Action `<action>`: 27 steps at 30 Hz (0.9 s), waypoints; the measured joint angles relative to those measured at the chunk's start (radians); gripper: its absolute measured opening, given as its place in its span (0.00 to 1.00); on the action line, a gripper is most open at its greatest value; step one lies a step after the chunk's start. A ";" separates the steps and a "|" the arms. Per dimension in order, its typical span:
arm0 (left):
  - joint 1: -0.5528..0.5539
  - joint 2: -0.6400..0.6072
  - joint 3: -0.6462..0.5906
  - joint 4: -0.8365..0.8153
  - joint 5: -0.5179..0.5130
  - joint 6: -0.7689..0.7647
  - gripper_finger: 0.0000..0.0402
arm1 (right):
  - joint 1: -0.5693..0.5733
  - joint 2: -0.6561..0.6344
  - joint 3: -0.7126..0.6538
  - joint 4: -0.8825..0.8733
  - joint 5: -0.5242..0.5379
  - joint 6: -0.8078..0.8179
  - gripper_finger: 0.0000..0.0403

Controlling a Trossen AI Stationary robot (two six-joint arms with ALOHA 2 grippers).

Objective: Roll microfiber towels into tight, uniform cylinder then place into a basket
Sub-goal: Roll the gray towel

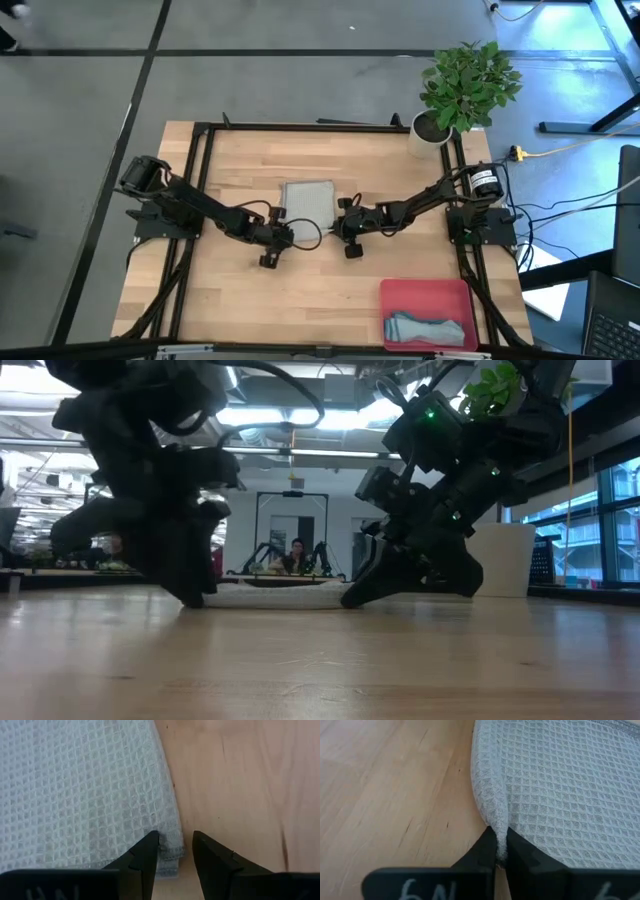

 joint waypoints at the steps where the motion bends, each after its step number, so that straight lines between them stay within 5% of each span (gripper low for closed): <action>1: 0.002 0.005 0.001 0.001 0.001 -0.003 0.29 | 0.000 0.000 0.000 0.000 0.000 0.000 0.06; 12: 0.008 0.017 0.003 -0.012 -0.020 -0.006 0.28 | 0.000 0.000 0.000 0.001 0.001 0.026 0.06; 21: 0.010 0.020 0.001 -0.027 -0.089 -0.007 0.04 | 0.000 0.000 0.000 0.002 0.001 0.027 0.05; 27: 0.014 0.011 0.000 -0.037 -0.041 -0.032 0.01 | 0.000 0.000 0.000 0.003 -0.030 0.027 0.04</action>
